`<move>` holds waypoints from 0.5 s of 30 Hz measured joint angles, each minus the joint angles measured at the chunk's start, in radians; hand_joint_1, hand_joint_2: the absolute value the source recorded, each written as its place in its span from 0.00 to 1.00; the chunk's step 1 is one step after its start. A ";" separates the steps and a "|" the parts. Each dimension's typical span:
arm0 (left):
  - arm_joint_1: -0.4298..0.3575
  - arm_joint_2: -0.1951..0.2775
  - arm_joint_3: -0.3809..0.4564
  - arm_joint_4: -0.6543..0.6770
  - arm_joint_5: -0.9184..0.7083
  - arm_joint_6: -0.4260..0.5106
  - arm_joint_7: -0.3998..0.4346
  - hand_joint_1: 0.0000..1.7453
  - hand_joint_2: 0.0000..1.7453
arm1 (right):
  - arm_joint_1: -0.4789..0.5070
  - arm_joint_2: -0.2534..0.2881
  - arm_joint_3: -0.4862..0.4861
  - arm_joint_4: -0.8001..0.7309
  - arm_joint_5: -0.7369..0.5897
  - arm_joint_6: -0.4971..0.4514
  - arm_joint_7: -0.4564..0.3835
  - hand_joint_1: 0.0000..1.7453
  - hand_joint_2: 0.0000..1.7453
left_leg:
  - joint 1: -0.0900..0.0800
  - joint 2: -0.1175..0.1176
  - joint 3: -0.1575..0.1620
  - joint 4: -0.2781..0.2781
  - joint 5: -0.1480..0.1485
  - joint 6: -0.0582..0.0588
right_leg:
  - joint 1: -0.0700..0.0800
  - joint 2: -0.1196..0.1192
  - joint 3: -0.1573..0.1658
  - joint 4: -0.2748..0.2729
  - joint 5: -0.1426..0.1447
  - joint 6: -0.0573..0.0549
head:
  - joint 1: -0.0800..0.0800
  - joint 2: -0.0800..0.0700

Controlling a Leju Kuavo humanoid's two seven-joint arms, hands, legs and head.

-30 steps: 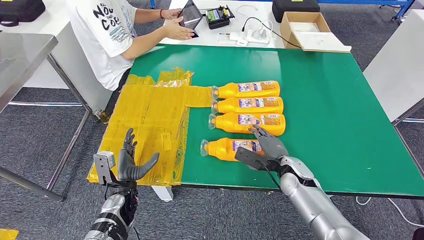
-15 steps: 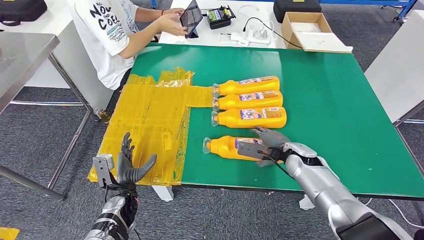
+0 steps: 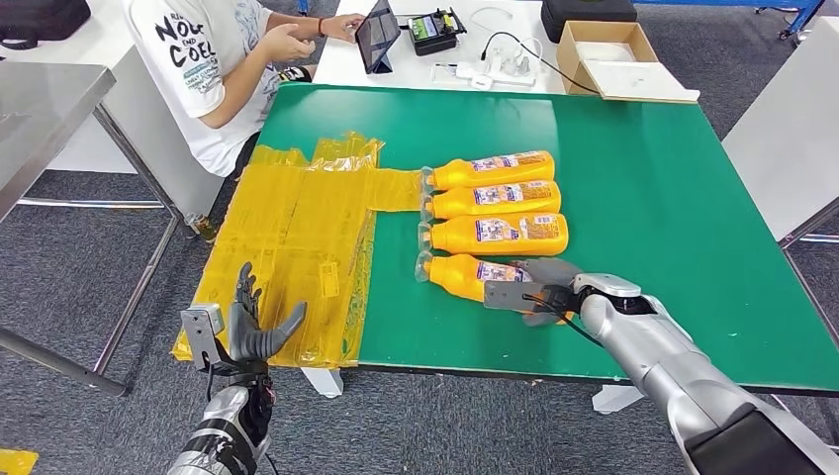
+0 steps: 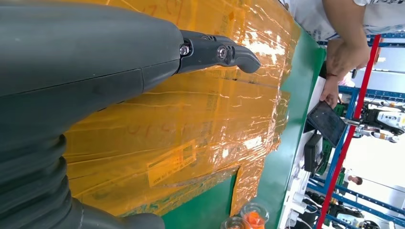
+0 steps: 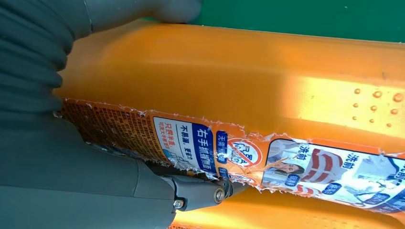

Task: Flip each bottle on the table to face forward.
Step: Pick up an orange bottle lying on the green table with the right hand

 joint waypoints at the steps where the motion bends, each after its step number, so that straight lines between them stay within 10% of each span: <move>1: 0.000 0.000 0.000 0.000 0.000 0.000 0.000 0.00 1.00 | -0.001 -0.002 0.005 0.000 -0.002 -0.002 0.000 0.97 1.00 | 0.000 0.000 0.000 0.000 0.000 0.000 | 0.000 0.000 0.000 0.000 0.000 0.000 | 0.000 0.000; 15: 0.007 -0.009 0.001 -0.013 0.033 -0.022 0.014 0.00 1.00 | 0.132 0.011 -0.026 -0.122 -0.152 -0.408 -0.097 1.00 1.00 | 0.001 -0.001 -0.003 0.000 0.000 0.000 | 0.001 0.000 -0.002 0.000 0.000 0.000 | 0.000 0.000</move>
